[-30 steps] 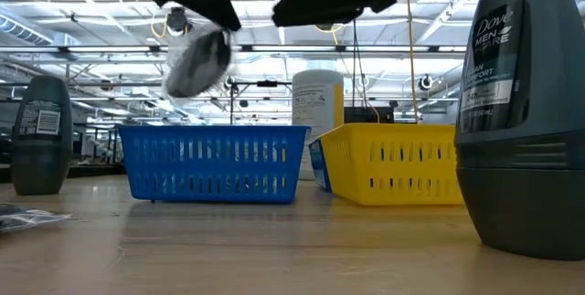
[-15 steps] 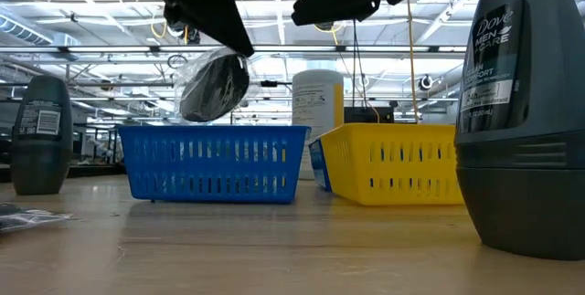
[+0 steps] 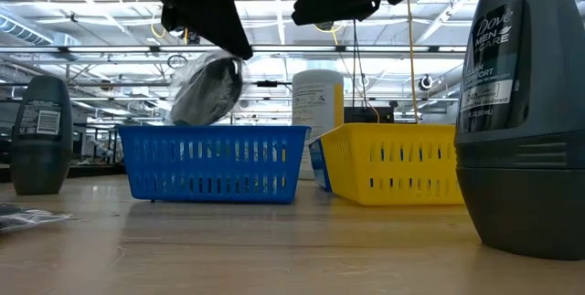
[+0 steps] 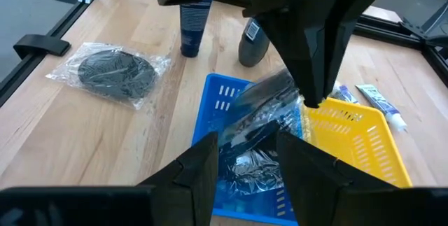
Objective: Pick & Place Travel size toiletries
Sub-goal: Put the black hairbrush into the bottom blue bin, then put the gray deodorant into the top blue bin
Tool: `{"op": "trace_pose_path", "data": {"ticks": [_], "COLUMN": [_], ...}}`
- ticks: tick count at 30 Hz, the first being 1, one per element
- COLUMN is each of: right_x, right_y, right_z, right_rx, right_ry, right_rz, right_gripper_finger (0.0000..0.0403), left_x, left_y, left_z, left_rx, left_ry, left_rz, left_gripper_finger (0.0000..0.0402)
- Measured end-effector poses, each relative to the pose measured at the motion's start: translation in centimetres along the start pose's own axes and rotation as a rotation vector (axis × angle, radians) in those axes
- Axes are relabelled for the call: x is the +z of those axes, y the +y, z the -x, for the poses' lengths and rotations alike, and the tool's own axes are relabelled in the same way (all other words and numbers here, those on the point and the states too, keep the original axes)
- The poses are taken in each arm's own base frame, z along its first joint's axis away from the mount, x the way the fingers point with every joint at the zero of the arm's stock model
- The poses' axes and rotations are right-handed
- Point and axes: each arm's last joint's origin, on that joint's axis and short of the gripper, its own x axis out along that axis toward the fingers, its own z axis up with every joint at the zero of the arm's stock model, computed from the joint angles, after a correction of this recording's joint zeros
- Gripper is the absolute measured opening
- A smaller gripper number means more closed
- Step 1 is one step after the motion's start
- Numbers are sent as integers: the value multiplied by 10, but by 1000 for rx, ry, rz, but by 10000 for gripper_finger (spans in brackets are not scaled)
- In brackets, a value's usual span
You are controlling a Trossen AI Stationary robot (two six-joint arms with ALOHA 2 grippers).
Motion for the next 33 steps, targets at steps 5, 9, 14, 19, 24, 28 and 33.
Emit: {"op": "trace_pose_path", "data": {"ticks": [5, 9, 14, 19, 24, 28, 33], "right_x": [0, 0, -1, -3, -8, -10, -10], "right_y": [0, 0, 0, 0, 0, 0, 0], "right_z": [0, 0, 0, 0, -1, -1, -1], "right_rx": [0, 0, 0, 1, 1, -1, -1], "right_ry": [0, 2, 6, 11, 17, 20, 16], "right_rz": [3, 4, 6, 8, 4, 4, 2], "right_gripper_finger": [141, 141, 141, 141, 141, 141, 141], "left_x": [1, 1, 0, -6, -16, -24, -38], "left_y": [1, 2, 3, 16, 30, 35, 38], "left_z": [-1, -1, 1, 18, 43, 64, 84], "left_rx": [3, 12, 13, 67, 147, 160, 228], "left_ry": [-1, -3, 5, 81, 136, 153, 164], "left_rz": [0, -5, -64, -61, -40, -14, 19], "left_gripper_finger": [70, 107, 134, 140, 141, 141, 142]}}
